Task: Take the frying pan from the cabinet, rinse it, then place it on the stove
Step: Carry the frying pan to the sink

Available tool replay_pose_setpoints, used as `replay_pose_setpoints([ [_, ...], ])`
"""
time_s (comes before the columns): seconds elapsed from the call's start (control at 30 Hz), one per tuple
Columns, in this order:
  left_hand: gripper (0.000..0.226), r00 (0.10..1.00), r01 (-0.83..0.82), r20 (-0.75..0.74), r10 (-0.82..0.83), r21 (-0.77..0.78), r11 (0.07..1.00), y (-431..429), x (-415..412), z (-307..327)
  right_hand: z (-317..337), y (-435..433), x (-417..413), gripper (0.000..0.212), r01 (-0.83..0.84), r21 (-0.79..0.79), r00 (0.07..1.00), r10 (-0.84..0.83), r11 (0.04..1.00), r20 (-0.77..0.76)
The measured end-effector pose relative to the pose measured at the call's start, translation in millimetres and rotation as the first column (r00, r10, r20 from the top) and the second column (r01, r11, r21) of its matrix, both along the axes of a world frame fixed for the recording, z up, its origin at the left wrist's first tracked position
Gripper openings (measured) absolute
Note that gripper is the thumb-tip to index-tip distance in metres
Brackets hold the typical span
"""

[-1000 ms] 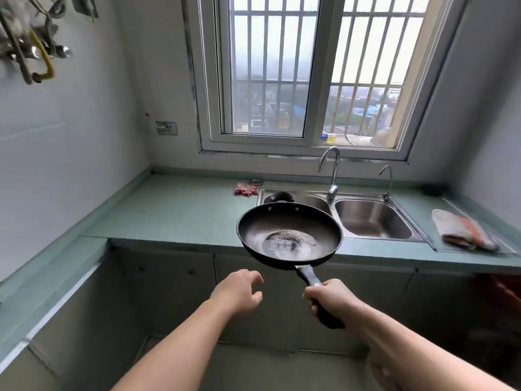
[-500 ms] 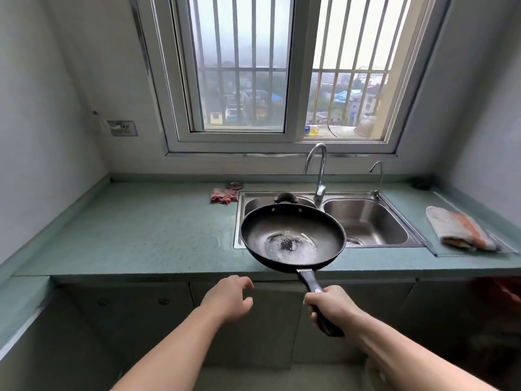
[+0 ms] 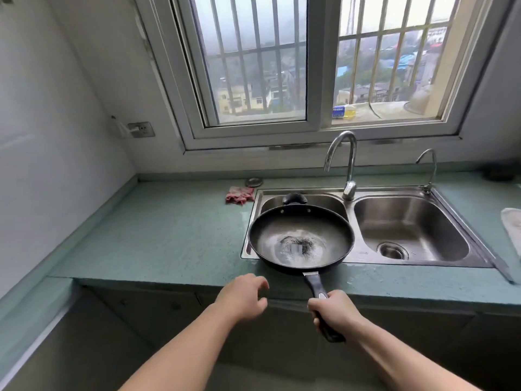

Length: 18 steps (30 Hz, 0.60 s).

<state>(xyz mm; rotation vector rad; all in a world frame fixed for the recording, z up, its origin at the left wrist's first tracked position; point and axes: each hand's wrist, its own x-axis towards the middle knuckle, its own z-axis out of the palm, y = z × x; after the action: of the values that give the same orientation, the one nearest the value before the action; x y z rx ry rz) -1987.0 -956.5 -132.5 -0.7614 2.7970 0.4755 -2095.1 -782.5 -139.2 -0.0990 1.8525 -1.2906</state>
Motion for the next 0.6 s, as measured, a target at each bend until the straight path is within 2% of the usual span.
replay_pose_setpoints([
  [0.37, 0.036, 1.0, 0.0, 0.016, -0.002, 0.083, 0.997, -39.4, -68.1, -17.6, -11.8, -46.8, -63.7, 0.029, 0.068, 0.006, 0.995, -0.068, 0.998, 0.069],
  [0.6, 0.035, 0.998, 0.025, -0.054, -0.018, 0.135, 0.991, -92.7, -124.0, -25.6, -18.7, -93.6, -104.5, 0.021, 0.104, 0.045, 0.995, -0.104, 0.994, 0.001],
])
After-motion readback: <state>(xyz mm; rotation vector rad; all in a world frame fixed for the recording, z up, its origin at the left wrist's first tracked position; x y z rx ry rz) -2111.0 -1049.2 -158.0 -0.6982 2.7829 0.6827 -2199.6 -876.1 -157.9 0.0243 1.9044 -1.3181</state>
